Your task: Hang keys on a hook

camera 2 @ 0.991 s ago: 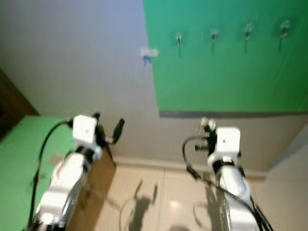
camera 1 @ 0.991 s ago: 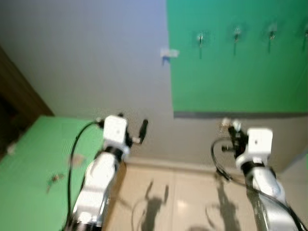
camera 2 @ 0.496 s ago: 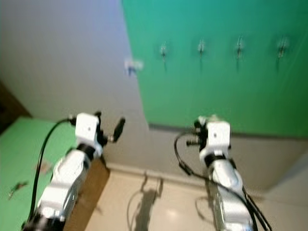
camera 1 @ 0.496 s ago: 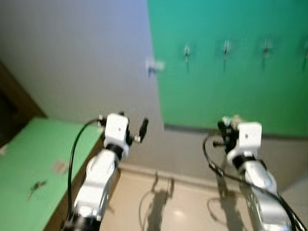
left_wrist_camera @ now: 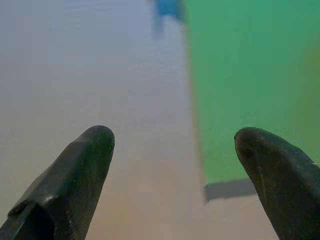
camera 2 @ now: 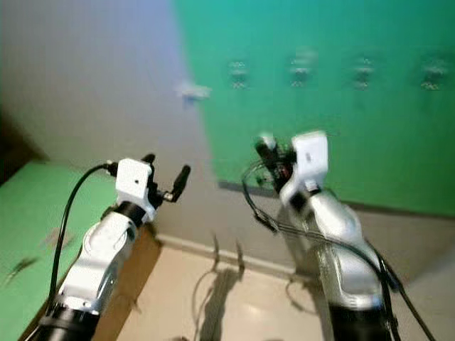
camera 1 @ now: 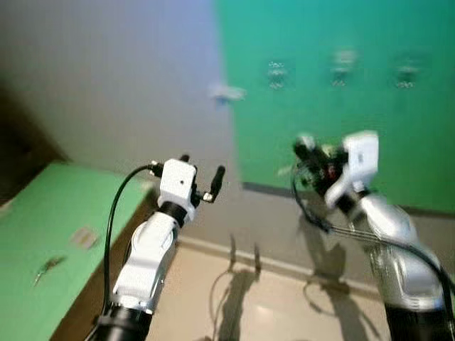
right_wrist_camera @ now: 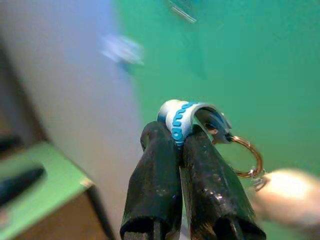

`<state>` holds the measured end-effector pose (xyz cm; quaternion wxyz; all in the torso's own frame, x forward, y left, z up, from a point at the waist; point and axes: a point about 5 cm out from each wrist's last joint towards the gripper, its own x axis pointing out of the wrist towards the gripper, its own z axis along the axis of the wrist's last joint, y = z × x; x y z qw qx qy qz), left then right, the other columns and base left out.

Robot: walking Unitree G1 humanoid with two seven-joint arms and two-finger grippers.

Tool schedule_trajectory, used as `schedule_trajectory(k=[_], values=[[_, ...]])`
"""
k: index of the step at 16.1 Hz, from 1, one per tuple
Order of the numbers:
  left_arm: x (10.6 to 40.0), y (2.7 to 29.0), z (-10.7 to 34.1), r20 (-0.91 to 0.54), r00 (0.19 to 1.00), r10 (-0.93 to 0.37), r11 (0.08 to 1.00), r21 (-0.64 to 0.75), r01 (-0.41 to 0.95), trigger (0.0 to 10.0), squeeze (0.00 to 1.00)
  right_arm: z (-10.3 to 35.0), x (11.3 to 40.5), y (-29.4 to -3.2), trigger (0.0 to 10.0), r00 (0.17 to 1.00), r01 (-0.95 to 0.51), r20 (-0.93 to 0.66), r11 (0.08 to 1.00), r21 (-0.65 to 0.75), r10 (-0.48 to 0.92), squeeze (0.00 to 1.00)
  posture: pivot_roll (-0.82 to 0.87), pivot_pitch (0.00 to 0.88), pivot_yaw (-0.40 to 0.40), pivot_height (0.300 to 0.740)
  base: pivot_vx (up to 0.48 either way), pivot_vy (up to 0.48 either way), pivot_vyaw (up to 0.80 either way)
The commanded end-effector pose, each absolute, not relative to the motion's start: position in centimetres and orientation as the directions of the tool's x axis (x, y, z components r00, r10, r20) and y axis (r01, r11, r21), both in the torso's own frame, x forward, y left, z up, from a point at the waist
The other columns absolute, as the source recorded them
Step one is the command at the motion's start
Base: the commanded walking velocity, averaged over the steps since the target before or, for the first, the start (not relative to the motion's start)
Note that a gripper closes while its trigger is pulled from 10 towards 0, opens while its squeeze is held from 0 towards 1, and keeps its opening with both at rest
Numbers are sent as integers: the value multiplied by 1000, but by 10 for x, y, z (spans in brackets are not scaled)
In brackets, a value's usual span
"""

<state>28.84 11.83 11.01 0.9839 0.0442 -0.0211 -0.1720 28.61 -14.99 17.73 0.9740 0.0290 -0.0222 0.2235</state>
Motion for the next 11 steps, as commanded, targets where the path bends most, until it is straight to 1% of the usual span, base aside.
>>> schedule_trajectory(k=[1,7,10,11], values=[[289,122,109,22,943,-332,938,110,327,10000,0,195,295,-153,0,893,-446,99,894,48,440,12,-246,8,143,740,0,0,0],[290,120,109,25,940,-340,936,110,335,10000,0,219,313,-158,0,892,-439,133,898,21,432,16,-237,5,140,740,0,0,0],[291,119,108,20,938,-345,933,111,341,10000,0,229,327,-149,0,885,-447,148,895,10,440,27,-235,6,136,740,0,0,0],[291,118,109,20,938,-346,933,110,342,10000,0,231,330,-147,0,883,-451,150,892,6,445,75,-232,4,132,740,0,0,0]])
